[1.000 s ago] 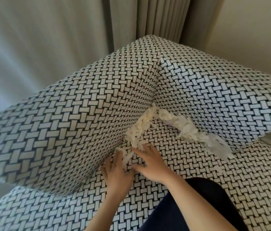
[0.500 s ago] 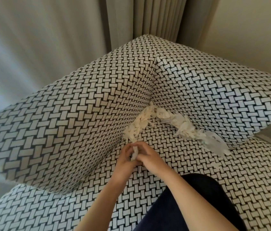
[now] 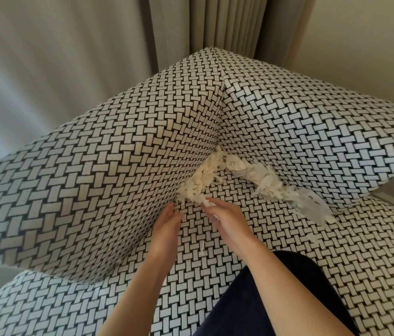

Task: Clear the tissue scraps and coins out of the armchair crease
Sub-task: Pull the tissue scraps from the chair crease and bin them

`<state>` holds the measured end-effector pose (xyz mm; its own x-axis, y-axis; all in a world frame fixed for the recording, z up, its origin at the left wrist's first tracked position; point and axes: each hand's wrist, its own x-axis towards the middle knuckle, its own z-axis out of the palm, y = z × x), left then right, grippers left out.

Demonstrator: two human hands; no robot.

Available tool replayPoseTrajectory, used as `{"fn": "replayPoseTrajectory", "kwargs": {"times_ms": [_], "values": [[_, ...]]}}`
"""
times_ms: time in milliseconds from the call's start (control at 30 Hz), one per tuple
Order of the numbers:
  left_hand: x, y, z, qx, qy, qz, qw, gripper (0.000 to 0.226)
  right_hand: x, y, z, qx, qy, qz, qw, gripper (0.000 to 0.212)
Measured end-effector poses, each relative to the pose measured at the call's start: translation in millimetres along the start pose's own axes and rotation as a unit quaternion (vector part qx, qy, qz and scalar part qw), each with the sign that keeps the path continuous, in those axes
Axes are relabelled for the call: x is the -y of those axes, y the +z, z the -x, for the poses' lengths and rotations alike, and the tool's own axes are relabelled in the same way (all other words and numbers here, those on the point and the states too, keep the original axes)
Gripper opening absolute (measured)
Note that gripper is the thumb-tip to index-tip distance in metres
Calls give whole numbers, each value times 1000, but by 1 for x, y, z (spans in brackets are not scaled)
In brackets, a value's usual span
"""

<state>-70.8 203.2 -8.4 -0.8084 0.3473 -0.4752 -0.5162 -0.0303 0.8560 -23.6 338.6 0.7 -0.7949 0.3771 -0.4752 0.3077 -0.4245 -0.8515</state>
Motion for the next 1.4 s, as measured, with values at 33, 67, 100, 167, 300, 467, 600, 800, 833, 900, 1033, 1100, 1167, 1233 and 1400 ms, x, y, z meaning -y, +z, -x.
{"fn": "replayPoseTrajectory", "kwargs": {"times_ms": [33,67,100,167,300,467,600,800,833,900,1033,1100,1167,1233,1400], "values": [[-2,3,-6,-3,-9,11,1000,57,0,0,0,-7,-7,5,1000,34],[-4,6,-12,-1,-15,16,1000,58,1,0,-1,-14,-13,15,1000,35],[-6,10,-19,1,-19,13,1000,59,1,1,-2,-20,-18,27,999,34],[-6,19,-34,8,-19,-7,1000,58,1,2,-3,-24,-32,51,998,28],[-5,34,-50,-6,-54,-12,998,66,1,2,-11,-52,-49,85,994,37],[-2,49,-65,-44,-68,4,997,76,4,0,-22,-72,-22,3,997,42],[11,48,-80,-78,-83,1,993,77,6,-2,-27,-67,-5,-93,993,38],[0,56,-73,-47,-40,-39,997,39,5,1,-31,-55,-1,-81,995,39],[2,56,-74,-39,-31,-40,998,40,5,1,-32,-57,-2,-69,996,41],[3,58,-72,-30,-17,-49,998,44,4,0,-32,-65,-3,-52,996,41],[4,63,-71,-48,7,-77,996,57,2,-3,-33,-89,-6,-58,994,39],[6,67,-71,-100,9,-113,988,63,3,-2,-31,-86,-6,-39,995,44],[9,71,-72,-131,2,-138,982,64,4,0,-30,-86,-9,-17,996,55],[12,74,-79,-111,-19,-143,983,80,5,2,-31,-88,-7,-18,996,56],[22,78,-107,-144,-84,-102,981,90,8,-5,-37,-74,12,-72,995,35]]}}
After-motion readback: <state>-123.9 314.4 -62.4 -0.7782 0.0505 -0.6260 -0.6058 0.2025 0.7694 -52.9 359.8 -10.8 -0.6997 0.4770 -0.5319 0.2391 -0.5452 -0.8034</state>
